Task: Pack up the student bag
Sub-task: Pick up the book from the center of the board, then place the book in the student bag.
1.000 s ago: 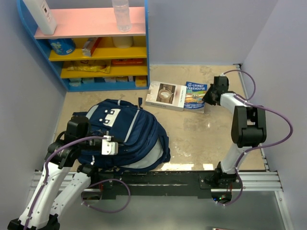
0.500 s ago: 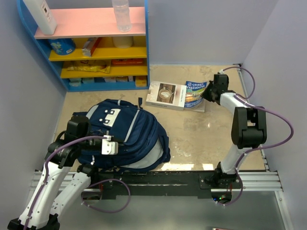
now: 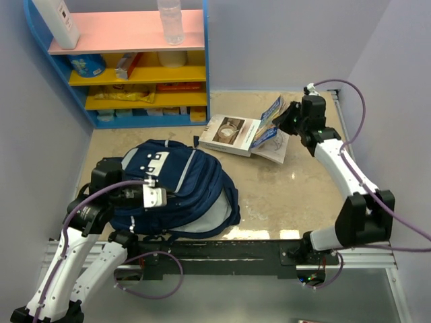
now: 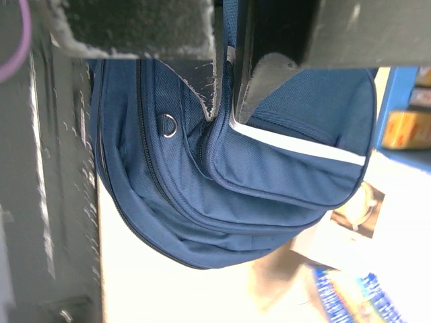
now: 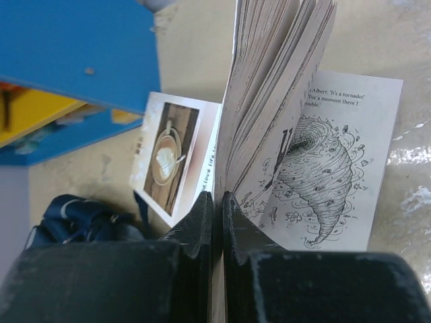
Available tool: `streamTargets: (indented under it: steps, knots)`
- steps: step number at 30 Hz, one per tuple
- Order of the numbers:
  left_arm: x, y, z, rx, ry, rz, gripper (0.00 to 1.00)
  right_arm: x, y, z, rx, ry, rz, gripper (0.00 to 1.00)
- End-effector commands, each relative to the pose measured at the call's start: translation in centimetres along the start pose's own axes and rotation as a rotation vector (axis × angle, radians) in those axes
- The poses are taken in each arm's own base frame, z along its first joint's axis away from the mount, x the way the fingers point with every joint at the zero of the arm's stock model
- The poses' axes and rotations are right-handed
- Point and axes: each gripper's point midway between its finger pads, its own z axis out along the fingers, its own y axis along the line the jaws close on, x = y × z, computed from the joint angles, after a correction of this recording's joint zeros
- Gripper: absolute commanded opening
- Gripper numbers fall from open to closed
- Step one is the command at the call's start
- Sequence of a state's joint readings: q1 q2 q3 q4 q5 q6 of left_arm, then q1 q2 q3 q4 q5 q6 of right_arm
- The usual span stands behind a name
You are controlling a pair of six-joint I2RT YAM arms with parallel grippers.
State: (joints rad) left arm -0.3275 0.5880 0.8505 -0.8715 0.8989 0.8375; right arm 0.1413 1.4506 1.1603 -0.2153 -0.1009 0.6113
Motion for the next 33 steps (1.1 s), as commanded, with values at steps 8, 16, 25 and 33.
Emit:
streamTargets:
  steps: [8, 16, 25, 33]
  knots:
    - [-4.7, 7.3, -1.5, -0.384, -0.179, 0.007, 0.0, -1.3, 7.3, -12.0, -0.235, -0.07, -0.008, 0.0]
    - [-6.0, 6.0, -1.6, -0.323, -0.213, 0.044, 0.0, -1.5, 6.6, -16.7, -0.183, -0.107, -0.033, 0.0]
    - [-8.4, 4.7, -2.2, -0.26, -0.275, 0.077, 0.0, 4.2, 10.9, -21.3, -0.481, 0.095, 0.055, 0.0]
    - [-9.3, 6.1, -3.1, -0.344, -0.3, 0.049, 0.0, 8.9, 12.7, -22.8, -0.605, 0.195, 0.15, 0.0]
